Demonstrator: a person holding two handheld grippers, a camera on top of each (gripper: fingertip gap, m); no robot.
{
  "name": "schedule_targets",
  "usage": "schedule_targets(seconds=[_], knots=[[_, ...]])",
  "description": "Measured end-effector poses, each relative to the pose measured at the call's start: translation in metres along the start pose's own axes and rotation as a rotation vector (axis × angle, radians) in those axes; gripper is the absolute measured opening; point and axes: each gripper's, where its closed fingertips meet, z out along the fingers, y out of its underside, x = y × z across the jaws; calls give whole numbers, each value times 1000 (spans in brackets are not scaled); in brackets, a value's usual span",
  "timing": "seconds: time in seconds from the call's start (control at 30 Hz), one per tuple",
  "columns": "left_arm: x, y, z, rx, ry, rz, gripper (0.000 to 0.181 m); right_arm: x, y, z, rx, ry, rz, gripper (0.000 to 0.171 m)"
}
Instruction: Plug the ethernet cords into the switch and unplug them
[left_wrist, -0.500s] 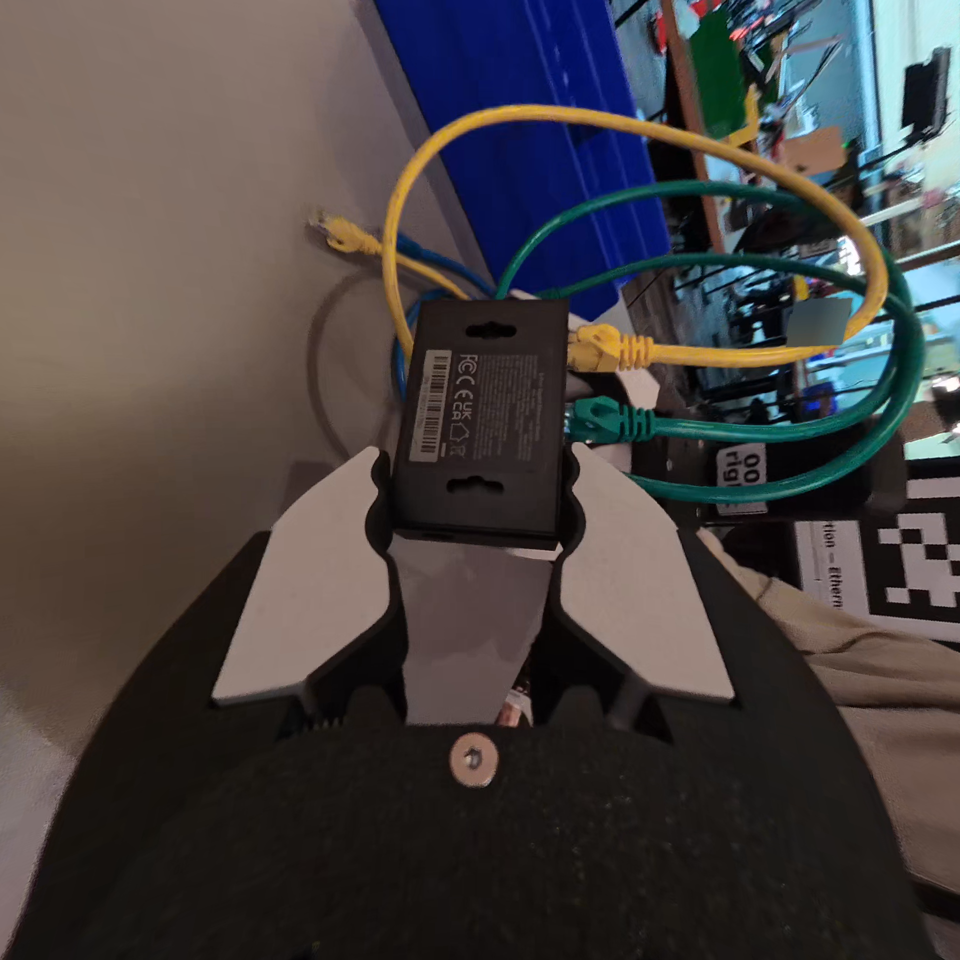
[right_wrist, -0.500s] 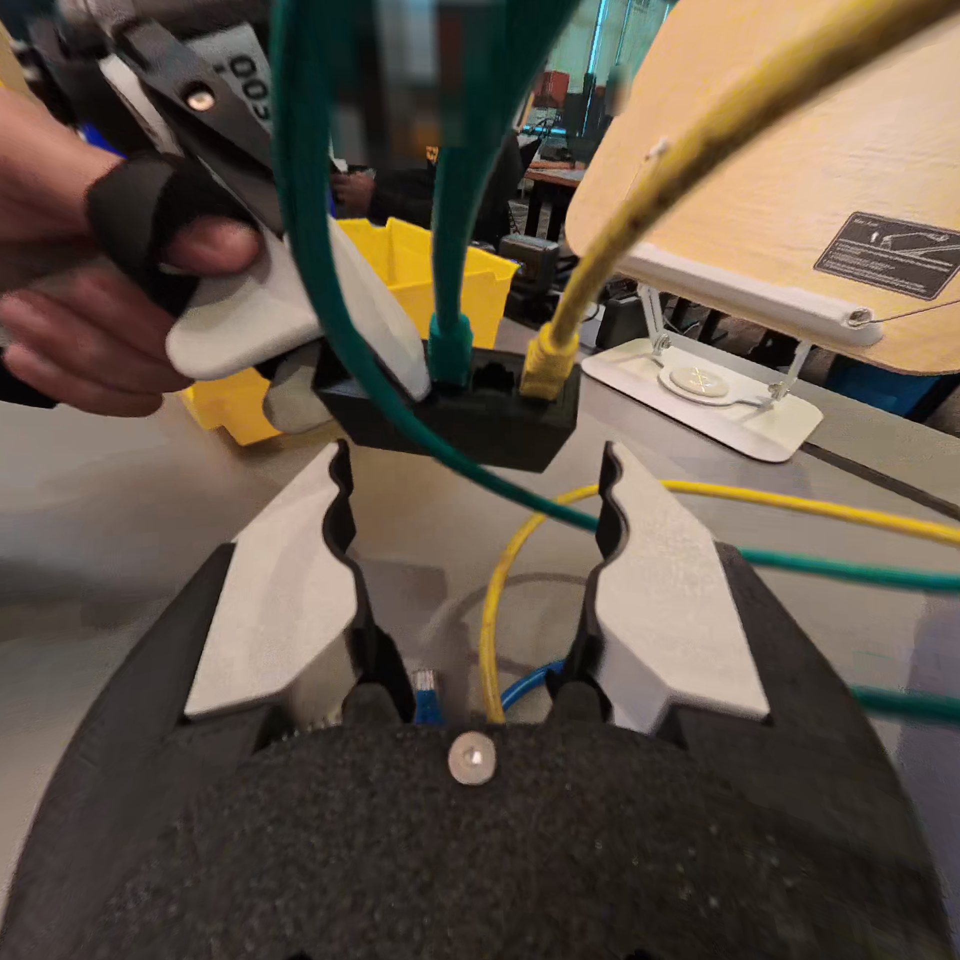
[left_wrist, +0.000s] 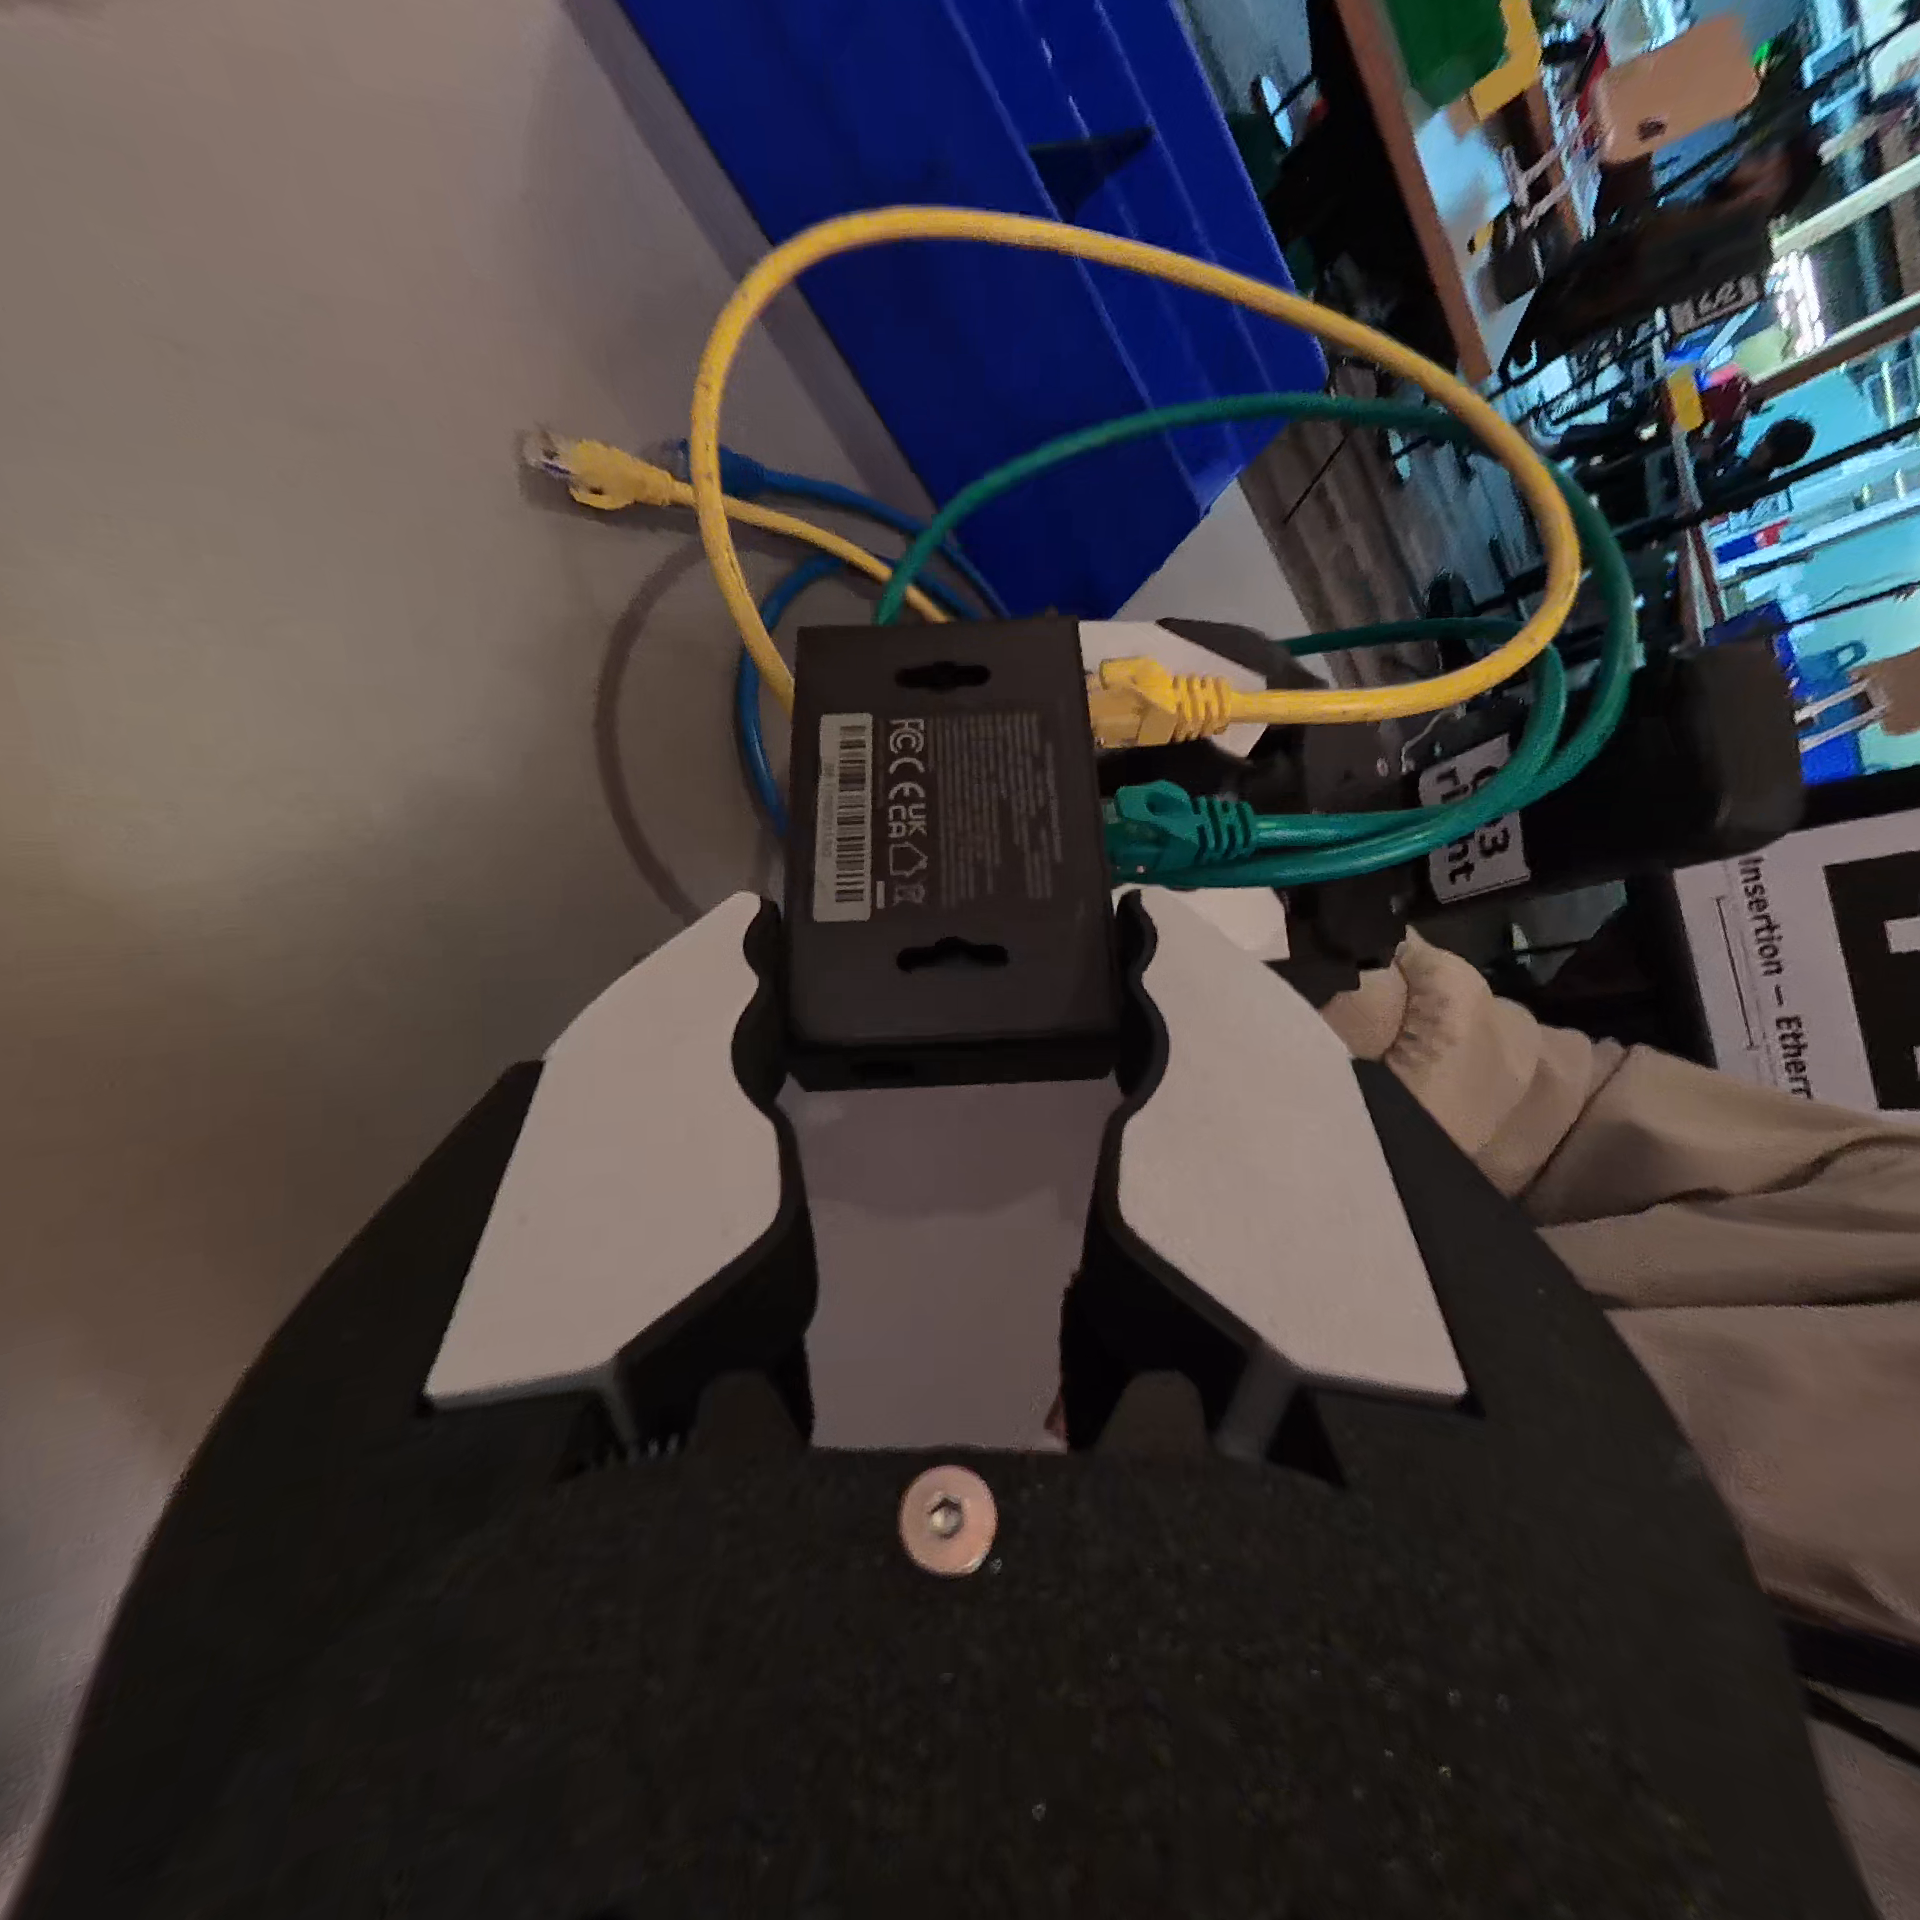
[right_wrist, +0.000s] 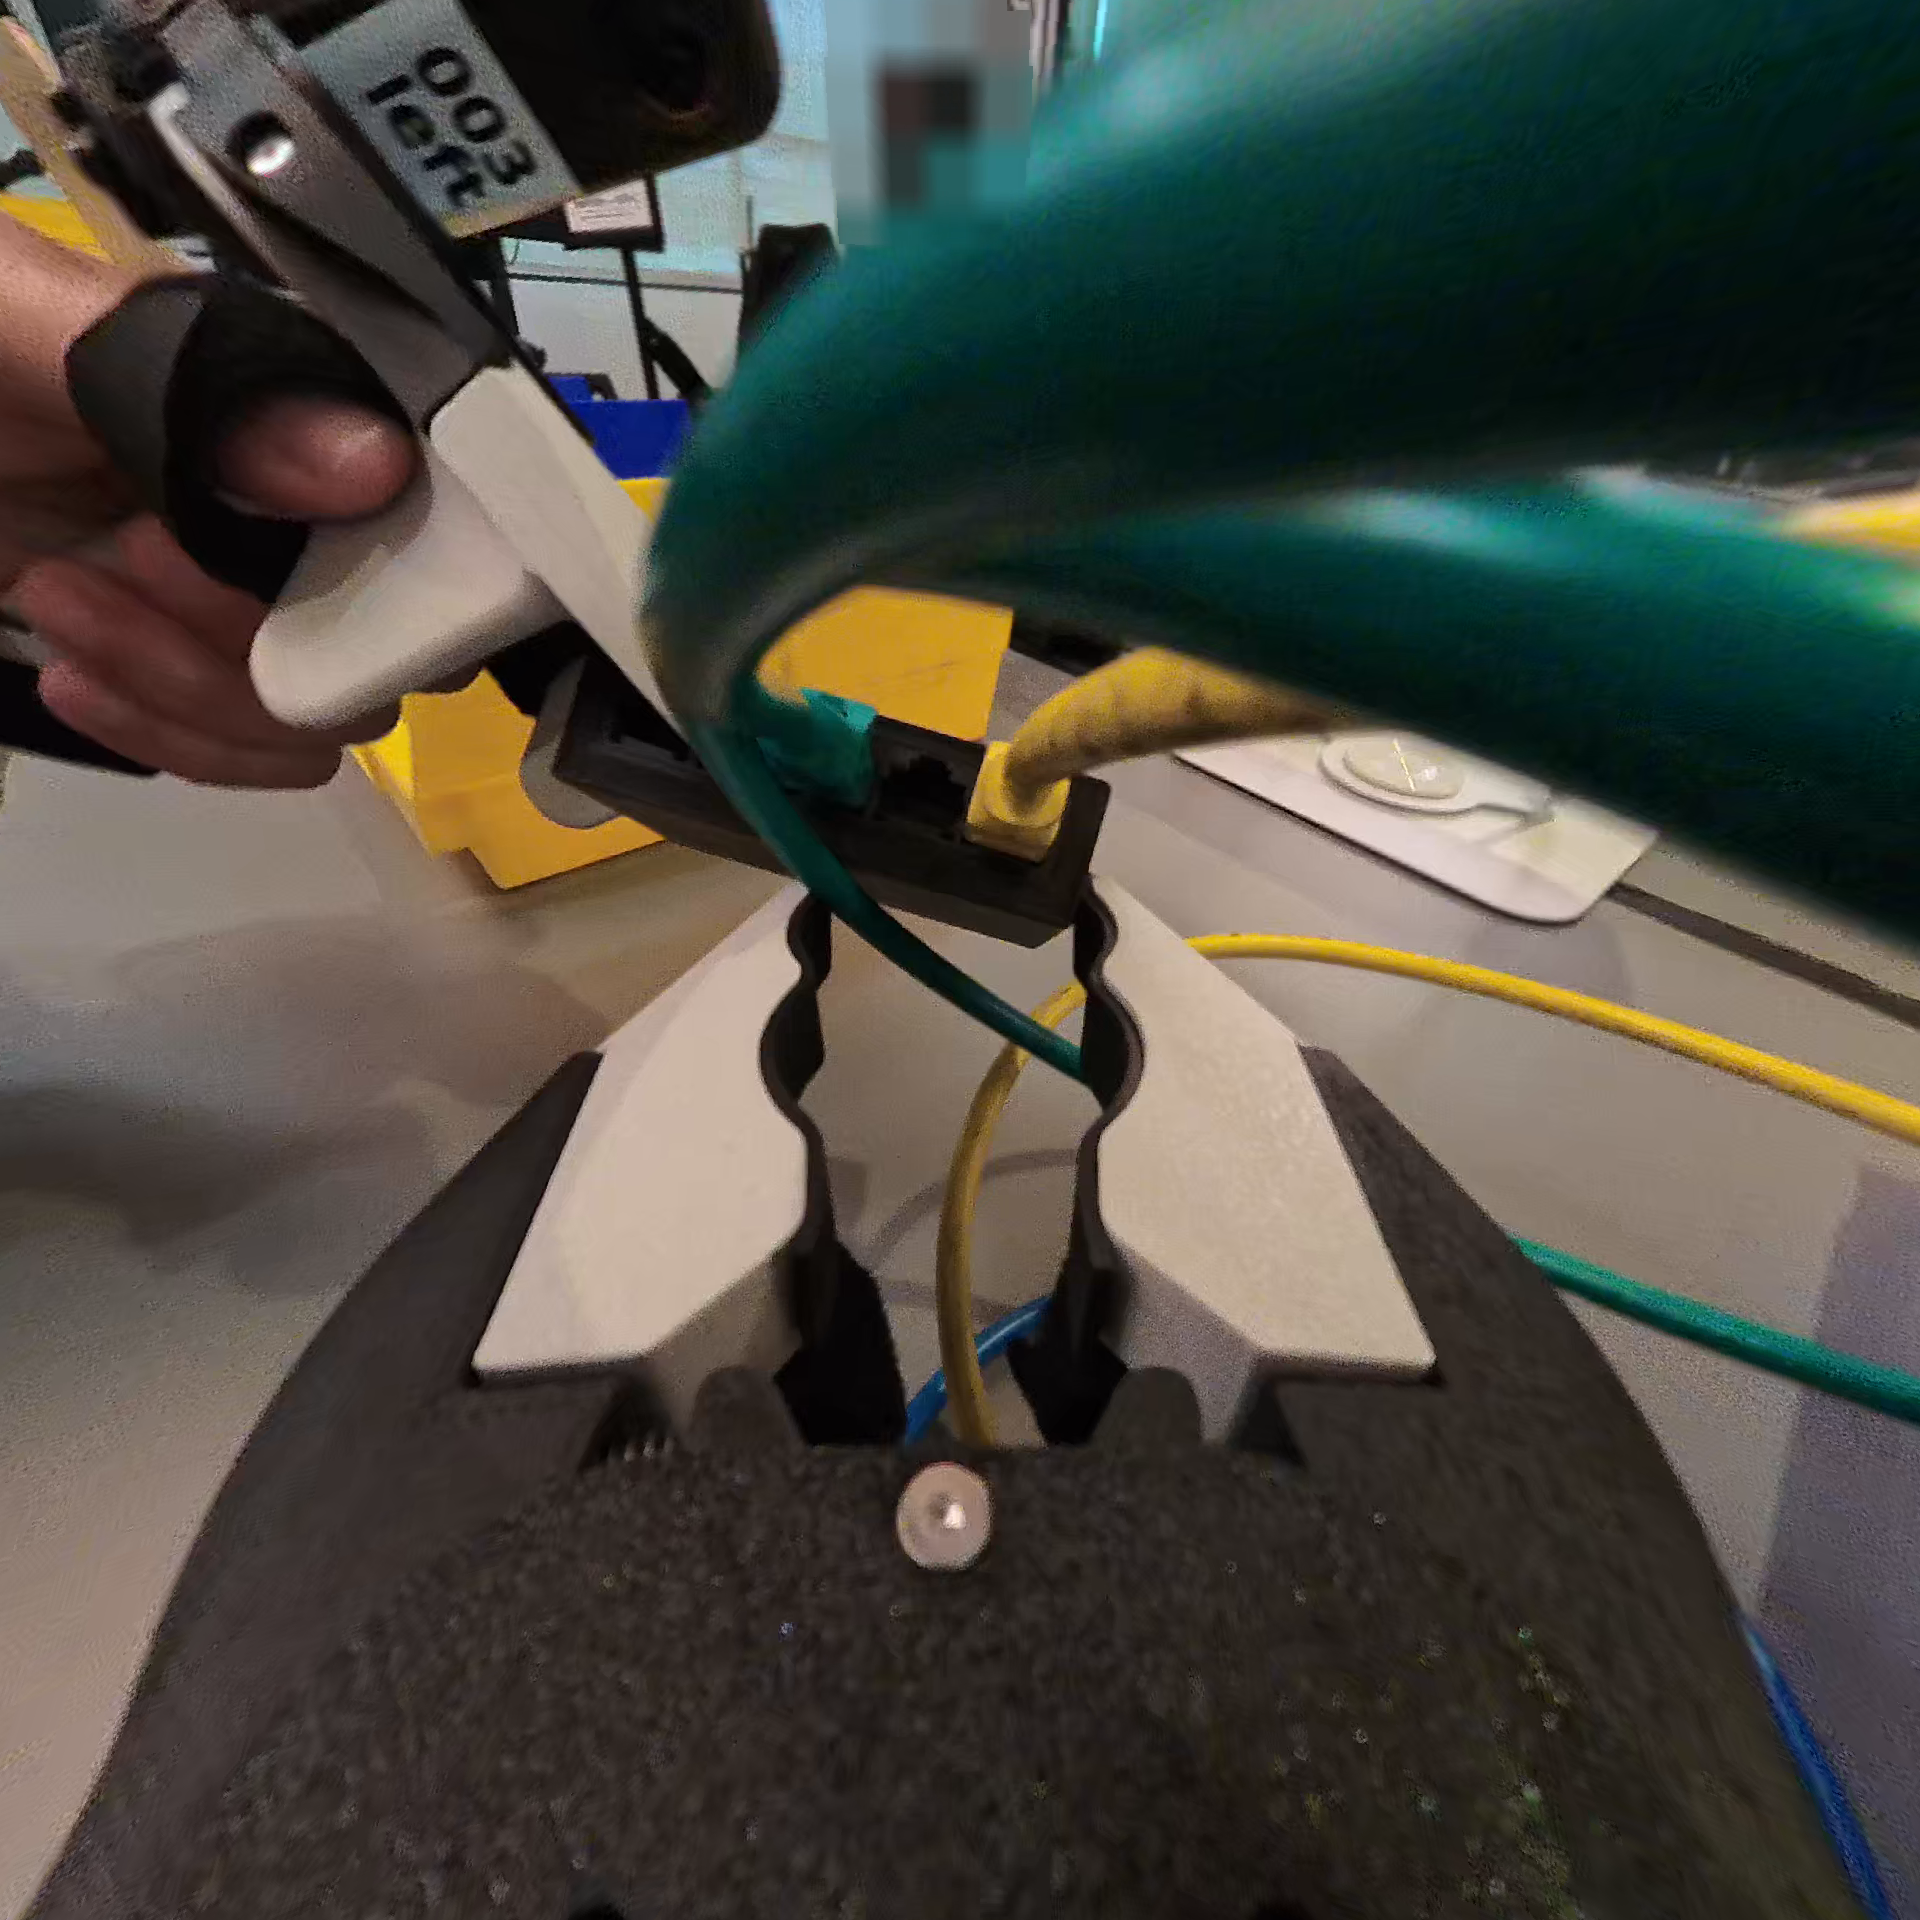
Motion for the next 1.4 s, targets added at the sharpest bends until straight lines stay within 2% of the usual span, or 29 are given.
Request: schedule_targets(seconds=[0.03, 0.1, 0.3, 0.4, 0.53, 0.63, 0.7, 0.77, 0.87, 0.97, 1.03, 1.1, 1.3, 1.4], knots=[[1, 3, -2, -20, 6, 9, 61, -2, -2, -1, 10, -10, -34, 48], [0, 9, -5, -61, 2, 16, 61, -2, -4, -3, 20, 2, -132, 62], [-14, 33, -6, -220, -71, 24, 61, -30, 9, -3, -16, -45, -542, 45], [-15, 29, -8, -196, -100, 48, 61, -33, 13, -3, -23, -34, -629, 36], [1, 17, -18, -92, -19, 121, 63, -32, 7, -6, -7, -68, -616, 33], [17, 0, -47, 96, -11, 335, 63, -25, 6, -10, -4, -83, -582, 32], [26, -10, -69, 245, -86, 555, 66, -22, 10, -13, -9, -104, -560, 33], [33, -7, -80, 297, -180, 816, 72, -21, 10, -15, -3, -121, -522, 32], [31, 12, -70, 239, -373, 1114, 69, -26, 4, -16, 25, -163, -473, 31], [21, 27, -51, 128, -540, 1363, 57, -37, 1, -17, 36, -216, -459, 31], [14, 36, -39, 21, -531, 1395, 57, -43, 3, -18, 28, -243, -481, 32], [16, 38, -31, -5, -476, 1405, 56, -46, 7, -18, 18, -257, -499, 32], [25, 45, -20, -97, -322, 1404, 27, -58, 9, -23, 39, -332, -475, 31], [26, 45, -17, -121, -295, 1389, 27, -58, 7, -24, 41, -338, -479, 31]])
